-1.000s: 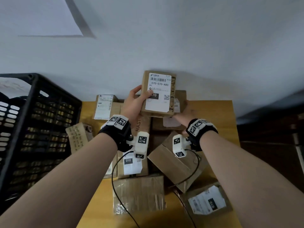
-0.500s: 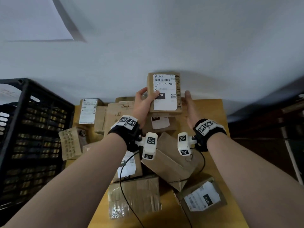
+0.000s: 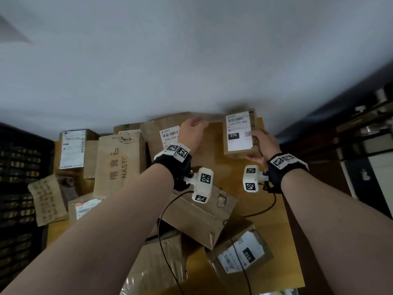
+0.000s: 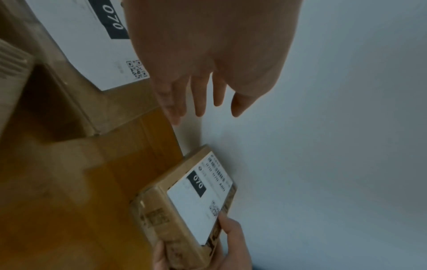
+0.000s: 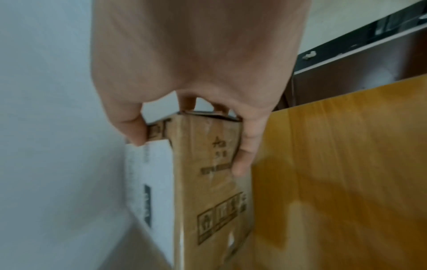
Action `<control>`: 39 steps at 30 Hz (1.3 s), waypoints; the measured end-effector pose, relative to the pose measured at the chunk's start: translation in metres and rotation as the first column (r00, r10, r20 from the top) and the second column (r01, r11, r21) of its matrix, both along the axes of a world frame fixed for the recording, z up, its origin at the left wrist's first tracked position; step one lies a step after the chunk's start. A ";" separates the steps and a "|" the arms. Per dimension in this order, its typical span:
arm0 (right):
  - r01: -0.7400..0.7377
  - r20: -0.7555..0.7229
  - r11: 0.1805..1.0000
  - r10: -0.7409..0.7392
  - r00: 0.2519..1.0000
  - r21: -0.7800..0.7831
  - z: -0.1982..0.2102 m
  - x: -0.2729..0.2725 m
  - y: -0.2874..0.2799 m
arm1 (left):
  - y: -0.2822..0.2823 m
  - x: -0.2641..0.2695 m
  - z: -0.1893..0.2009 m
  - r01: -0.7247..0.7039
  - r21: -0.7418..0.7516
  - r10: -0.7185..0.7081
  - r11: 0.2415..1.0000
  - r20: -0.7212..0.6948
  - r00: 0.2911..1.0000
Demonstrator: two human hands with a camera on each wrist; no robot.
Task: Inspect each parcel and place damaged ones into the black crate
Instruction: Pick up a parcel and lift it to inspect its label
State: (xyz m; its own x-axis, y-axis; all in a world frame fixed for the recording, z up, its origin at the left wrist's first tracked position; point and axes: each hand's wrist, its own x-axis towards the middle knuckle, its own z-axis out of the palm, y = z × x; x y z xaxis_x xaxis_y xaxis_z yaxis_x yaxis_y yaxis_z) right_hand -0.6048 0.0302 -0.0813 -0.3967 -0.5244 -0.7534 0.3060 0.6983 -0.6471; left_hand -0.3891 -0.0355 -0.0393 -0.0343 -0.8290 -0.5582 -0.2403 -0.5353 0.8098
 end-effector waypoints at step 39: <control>-0.479 0.071 0.856 0.474 0.877 0.195 0.024 0.135 -0.050 | 0.008 0.082 0.022 -0.241 0.295 0.198 0.925 0.168 0.966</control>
